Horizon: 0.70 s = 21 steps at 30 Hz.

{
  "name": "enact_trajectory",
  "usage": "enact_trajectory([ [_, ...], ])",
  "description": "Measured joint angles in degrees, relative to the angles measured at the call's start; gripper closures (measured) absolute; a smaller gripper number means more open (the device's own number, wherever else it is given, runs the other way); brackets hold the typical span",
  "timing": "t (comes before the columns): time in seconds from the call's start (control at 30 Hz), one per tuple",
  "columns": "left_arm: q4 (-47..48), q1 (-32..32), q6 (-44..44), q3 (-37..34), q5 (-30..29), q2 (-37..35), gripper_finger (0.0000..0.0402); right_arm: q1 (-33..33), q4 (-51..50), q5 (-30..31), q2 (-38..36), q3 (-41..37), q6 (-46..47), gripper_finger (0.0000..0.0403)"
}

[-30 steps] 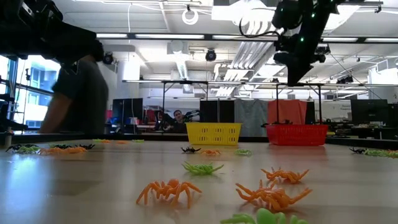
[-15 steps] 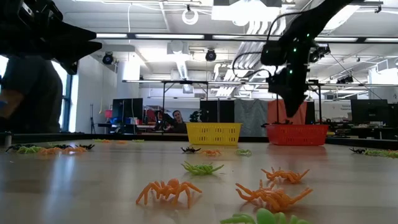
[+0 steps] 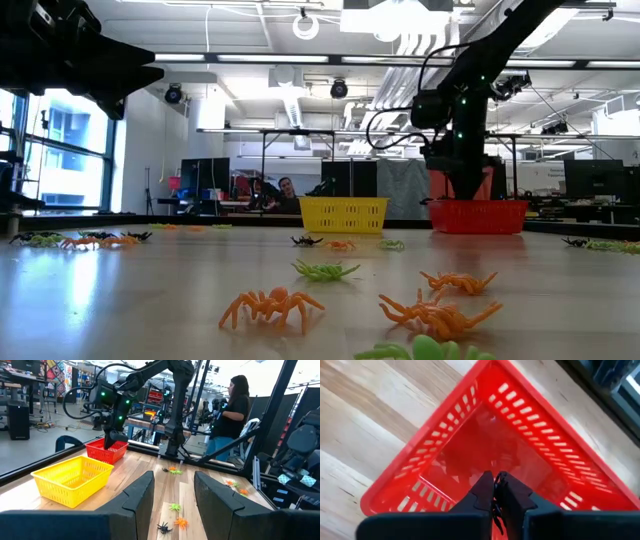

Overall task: Sort Halloween decoration
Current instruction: Put the black spider toy into the red bin, then put the green spider toy into the yellow bin

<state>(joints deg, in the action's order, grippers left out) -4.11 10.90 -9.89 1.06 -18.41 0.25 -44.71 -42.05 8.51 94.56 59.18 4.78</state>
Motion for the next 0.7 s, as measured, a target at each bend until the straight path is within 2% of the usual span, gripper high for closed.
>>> enact_trajectory([
  [0.4,0.01,0.02,-0.02,0.00,0.00,0.00,0.0273,0.00,-0.70,-0.17,-1.01,0.00,-0.79,0.0277],
  [0.7,0.01,0.01,0.00,0.00,0.00,-0.02,0.0273,0.28,-3.19,-0.61,-6.83,0.00,-0.71,0.0264],
])
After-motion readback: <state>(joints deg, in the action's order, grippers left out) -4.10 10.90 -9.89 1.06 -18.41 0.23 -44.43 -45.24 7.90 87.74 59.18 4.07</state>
